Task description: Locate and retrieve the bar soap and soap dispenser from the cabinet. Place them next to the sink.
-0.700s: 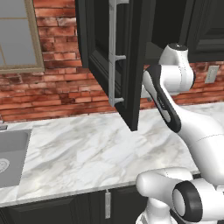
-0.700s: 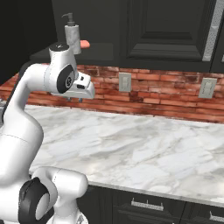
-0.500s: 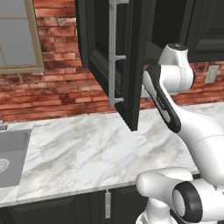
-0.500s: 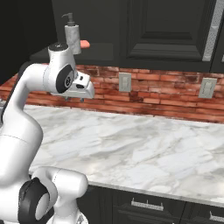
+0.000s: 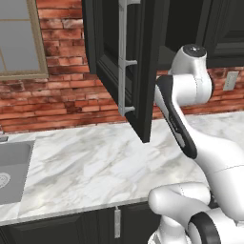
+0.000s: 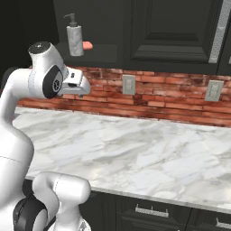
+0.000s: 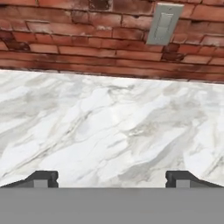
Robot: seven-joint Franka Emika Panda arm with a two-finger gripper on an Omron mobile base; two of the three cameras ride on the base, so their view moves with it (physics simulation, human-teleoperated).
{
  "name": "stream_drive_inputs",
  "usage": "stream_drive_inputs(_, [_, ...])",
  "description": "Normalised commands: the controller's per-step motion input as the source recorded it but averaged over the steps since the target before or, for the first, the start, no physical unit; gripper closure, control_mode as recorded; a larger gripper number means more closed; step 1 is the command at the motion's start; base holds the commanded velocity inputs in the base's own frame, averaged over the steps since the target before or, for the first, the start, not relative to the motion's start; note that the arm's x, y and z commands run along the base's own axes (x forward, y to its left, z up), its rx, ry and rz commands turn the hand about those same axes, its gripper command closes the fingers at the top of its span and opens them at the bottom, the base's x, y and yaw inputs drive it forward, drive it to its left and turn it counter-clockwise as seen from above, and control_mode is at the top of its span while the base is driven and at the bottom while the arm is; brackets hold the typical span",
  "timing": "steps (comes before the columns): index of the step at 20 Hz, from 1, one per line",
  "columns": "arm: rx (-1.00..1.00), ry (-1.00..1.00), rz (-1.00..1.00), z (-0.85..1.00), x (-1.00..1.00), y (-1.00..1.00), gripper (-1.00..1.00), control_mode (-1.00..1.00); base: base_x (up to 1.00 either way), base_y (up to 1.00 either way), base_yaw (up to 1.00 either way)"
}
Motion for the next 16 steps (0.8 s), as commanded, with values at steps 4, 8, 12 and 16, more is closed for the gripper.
stream_drive_inputs(4, [0.00, -0.20, 0.00, 0.36, -0.01, 0.00, -1.00, -1.00, 0.00, 0.00, 0.00])
stream_drive_inputs(8, [0.01, -0.21, 0.00, 0.43, 0.00, 0.05, -1.00, -1.00, 0.00, 0.00, 0.00])
stream_drive_inputs(12, [0.00, -0.16, 0.00, 0.51, -0.02, 0.16, -1.00, -1.00, 0.00, 0.00, 0.00])
stream_drive_inputs(16, [0.00, -0.13, 0.01, 0.49, -0.01, 0.14, -1.00, -1.00, 0.00, 0.00, 0.00])
